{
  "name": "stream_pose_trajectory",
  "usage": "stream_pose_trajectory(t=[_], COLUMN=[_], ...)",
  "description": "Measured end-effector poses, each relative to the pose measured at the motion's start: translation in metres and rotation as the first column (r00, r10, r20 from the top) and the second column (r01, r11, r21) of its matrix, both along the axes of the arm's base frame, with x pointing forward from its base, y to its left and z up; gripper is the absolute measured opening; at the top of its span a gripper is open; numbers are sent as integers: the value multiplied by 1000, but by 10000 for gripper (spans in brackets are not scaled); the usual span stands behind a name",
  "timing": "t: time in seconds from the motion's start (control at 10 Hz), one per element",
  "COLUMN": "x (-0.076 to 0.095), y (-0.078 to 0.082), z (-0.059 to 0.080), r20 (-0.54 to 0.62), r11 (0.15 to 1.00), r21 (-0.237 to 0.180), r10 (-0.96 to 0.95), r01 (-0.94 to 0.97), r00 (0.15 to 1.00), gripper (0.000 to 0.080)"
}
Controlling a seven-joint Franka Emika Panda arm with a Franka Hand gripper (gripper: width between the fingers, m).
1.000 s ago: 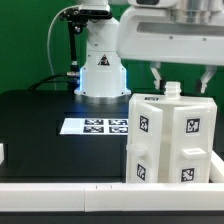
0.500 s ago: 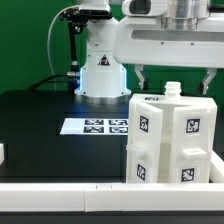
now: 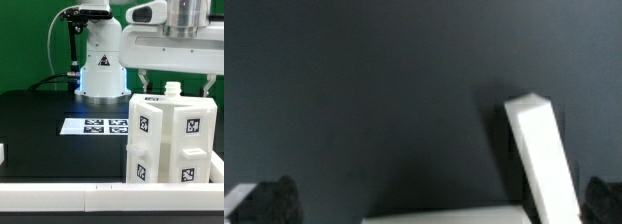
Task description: Assemble cabinet
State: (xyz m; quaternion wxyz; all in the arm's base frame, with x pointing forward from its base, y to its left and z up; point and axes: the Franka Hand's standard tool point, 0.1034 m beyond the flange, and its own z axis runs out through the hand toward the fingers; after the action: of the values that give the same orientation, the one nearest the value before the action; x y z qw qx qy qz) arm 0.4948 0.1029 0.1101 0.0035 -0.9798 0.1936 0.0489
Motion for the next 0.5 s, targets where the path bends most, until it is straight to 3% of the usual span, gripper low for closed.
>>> stream_pose_trajectory(t=[0.1,0.4,0.5], x=[-4,-2,-5], y=[6,3,11], z=[-3,-3,-7], r20=[-1,11,58], r11=[1000,1000,997], r21=[0,-2,-5], r10=[-4,14,71], r01=[4,-14,-71], r00=[1000,1000,996], gripper=[795,795,795])
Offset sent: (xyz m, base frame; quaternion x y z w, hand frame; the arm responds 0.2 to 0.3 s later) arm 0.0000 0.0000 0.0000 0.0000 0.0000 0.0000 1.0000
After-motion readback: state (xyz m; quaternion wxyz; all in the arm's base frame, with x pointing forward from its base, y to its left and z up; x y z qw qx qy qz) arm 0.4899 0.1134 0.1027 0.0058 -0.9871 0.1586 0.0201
